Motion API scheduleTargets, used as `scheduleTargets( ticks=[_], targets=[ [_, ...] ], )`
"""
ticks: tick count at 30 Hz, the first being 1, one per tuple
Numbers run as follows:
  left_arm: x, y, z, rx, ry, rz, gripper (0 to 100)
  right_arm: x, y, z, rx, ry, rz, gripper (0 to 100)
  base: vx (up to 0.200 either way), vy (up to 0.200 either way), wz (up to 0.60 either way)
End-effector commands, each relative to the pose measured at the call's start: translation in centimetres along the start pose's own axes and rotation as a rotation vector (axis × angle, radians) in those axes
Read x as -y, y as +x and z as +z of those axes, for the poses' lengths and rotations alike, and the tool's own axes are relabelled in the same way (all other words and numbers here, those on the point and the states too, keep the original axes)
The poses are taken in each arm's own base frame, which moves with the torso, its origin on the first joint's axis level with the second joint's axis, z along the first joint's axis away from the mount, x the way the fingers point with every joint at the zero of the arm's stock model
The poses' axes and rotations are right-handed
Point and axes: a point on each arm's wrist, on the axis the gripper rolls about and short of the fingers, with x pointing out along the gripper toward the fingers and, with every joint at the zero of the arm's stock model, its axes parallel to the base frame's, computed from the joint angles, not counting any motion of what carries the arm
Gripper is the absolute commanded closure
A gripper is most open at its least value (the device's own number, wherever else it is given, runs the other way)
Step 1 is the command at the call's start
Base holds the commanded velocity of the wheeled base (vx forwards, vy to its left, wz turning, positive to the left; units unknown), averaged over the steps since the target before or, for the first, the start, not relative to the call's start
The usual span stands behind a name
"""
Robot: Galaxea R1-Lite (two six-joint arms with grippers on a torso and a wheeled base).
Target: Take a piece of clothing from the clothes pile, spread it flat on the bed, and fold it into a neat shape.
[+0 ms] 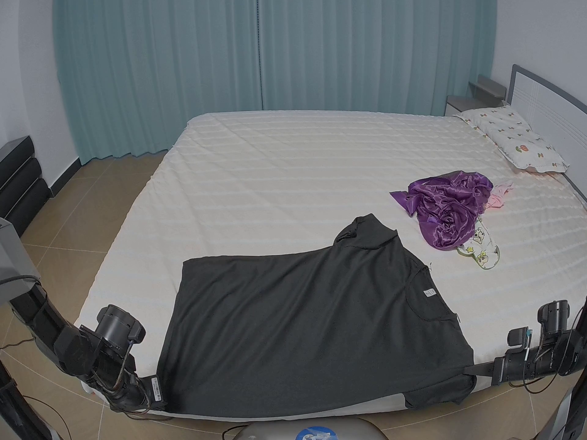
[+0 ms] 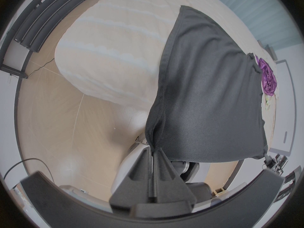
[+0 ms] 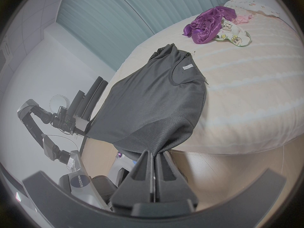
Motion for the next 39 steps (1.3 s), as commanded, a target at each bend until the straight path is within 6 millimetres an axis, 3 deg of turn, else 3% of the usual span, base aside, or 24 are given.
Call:
scheduleTargets(
  ticks=[1, 8, 16, 24, 31, 39],
  targets=[
    [0.2, 0.0, -0.5, -0.028, 0.018, 0.014, 100, -0.7, -1.1, -0.2, 0.012, -0.005, -0.008, 100, 0.000, 0.000, 0.00],
    [0.3, -0.7, -1.0, -0.028, 0.050, 0.009, 100, -1.1, -1.5, -0.2, 0.017, -0.009, -0.008, 100, 0.000, 0.000, 0.00],
    [1.7, -3.8, 2.2, 0.155, -0.029, -0.113, 100, -1.2, -1.1, 0.6, 0.062, -0.054, 0.038, 100, 0.000, 0.000, 0.00],
    [2.7, -5.0, 4.8, 0.245, -0.092, -0.170, 100, -1.2, 0.7, 2.7, 0.068, -0.101, 0.096, 100, 0.000, 0.000, 0.00],
    [3.3, -4.9, 6.5, 0.262, -0.151, -0.183, 100, -1.0, 2.4, 5.0, 0.087, -0.109, 0.114, 100, 0.000, 0.000, 0.00],
    [3.7, -2.9, 8.4, 0.225, -0.198, -0.156, 100, -0.6, 5.0, 6.7, 0.071, -0.107, 0.143, 100, 0.000, 0.000, 0.00]
  ],
)
